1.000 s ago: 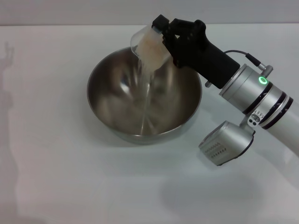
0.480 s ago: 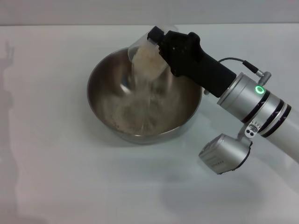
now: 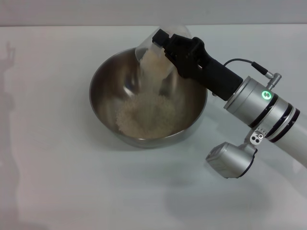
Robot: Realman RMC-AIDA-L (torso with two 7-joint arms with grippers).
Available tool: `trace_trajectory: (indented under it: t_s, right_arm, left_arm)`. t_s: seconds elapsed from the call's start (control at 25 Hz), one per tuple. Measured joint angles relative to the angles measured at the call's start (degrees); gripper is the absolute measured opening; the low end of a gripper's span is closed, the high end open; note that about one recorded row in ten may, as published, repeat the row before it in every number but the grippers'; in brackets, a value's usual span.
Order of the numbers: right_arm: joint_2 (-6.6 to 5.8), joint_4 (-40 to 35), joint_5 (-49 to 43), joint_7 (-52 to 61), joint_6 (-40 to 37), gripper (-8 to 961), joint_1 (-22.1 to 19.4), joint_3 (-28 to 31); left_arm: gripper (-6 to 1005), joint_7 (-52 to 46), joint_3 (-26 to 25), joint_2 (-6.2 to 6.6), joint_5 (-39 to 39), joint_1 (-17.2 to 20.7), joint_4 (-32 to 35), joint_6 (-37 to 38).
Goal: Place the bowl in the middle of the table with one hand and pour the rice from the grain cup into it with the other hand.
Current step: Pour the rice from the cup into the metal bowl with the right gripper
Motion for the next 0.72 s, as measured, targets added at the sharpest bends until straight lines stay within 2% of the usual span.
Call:
trace_trajectory:
  t_s: [0.72]
  right_arm:
    - [-0.20, -0.6, -1.5, -8.5, 0.3, 17, 0.2, 0.0]
  left_arm:
    - [844, 0.0, 0.0, 0.00, 0.2, -0.1, -0.2, 0.0]
